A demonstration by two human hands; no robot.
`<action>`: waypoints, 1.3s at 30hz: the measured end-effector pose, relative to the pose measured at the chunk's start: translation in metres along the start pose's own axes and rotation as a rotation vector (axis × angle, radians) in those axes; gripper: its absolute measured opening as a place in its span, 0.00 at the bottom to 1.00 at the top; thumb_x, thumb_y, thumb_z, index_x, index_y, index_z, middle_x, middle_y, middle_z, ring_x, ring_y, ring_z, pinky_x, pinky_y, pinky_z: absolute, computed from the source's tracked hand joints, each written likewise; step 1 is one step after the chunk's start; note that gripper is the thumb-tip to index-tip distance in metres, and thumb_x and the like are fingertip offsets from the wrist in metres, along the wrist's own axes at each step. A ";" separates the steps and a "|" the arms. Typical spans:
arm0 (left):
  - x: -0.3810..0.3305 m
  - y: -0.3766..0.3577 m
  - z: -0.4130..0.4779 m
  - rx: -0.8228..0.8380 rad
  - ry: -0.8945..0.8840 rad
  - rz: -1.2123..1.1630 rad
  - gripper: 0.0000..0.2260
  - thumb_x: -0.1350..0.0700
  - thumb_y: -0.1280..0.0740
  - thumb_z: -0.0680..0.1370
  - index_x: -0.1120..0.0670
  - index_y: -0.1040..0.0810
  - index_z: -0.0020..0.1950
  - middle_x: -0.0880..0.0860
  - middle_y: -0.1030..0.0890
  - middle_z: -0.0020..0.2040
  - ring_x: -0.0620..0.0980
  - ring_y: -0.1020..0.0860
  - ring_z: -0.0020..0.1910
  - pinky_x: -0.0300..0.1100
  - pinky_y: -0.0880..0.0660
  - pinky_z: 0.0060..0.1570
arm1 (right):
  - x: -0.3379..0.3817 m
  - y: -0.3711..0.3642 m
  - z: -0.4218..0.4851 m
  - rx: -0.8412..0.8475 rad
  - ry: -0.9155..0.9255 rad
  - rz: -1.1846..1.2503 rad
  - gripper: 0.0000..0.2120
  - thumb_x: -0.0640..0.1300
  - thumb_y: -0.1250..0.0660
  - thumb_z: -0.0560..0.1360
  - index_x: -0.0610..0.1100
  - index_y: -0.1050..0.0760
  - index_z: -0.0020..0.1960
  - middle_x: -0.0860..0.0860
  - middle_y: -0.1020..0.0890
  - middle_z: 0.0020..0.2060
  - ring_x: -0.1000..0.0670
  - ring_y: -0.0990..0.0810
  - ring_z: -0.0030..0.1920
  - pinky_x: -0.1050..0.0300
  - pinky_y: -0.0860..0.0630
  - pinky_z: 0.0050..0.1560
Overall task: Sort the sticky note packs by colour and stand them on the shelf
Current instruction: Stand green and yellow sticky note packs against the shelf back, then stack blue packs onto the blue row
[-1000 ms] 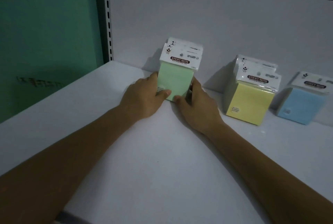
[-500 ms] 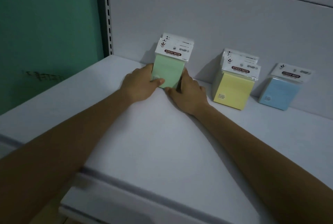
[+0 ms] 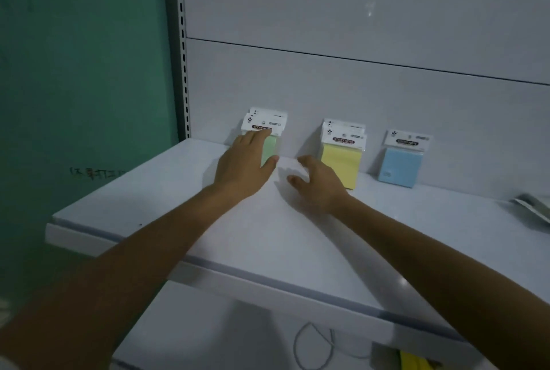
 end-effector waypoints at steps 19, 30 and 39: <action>-0.228 -0.116 -0.019 0.199 -0.326 -0.089 0.22 0.48 0.40 0.79 0.50 0.37 0.72 0.48 0.29 0.68 0.49 0.29 0.66 0.50 0.26 0.57 | -0.175 0.157 -0.100 -0.162 -0.120 -0.226 0.21 0.52 0.38 0.77 0.45 0.32 0.68 0.48 0.23 0.62 0.47 0.25 0.61 0.53 0.27 0.57; -0.453 -0.231 -0.050 0.358 -0.496 -0.213 0.19 0.50 0.40 0.79 0.49 0.34 0.70 0.48 0.29 0.69 0.51 0.29 0.66 0.49 0.27 0.58 | -0.348 0.290 -0.221 -0.405 -0.267 -0.244 0.11 0.47 0.37 0.77 0.45 0.22 0.56 0.49 0.16 0.49 0.48 0.19 0.51 0.54 0.23 0.49; -0.517 -0.274 -0.052 0.227 -0.686 -0.036 0.22 0.45 0.44 0.75 0.52 0.26 0.65 0.52 0.26 0.65 0.53 0.30 0.67 0.49 0.35 0.64 | -0.476 0.344 -0.246 -0.276 -0.662 -0.262 0.29 0.58 0.35 0.73 0.45 0.35 0.70 0.42 0.27 0.64 0.40 0.29 0.64 0.47 0.32 0.59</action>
Point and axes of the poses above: each hand's wrist, its own z-axis towards the middle knuckle, its own y-axis out of the back of the hand, x = y × z, the point moved 6 cm from there along z, towards the middle knuckle
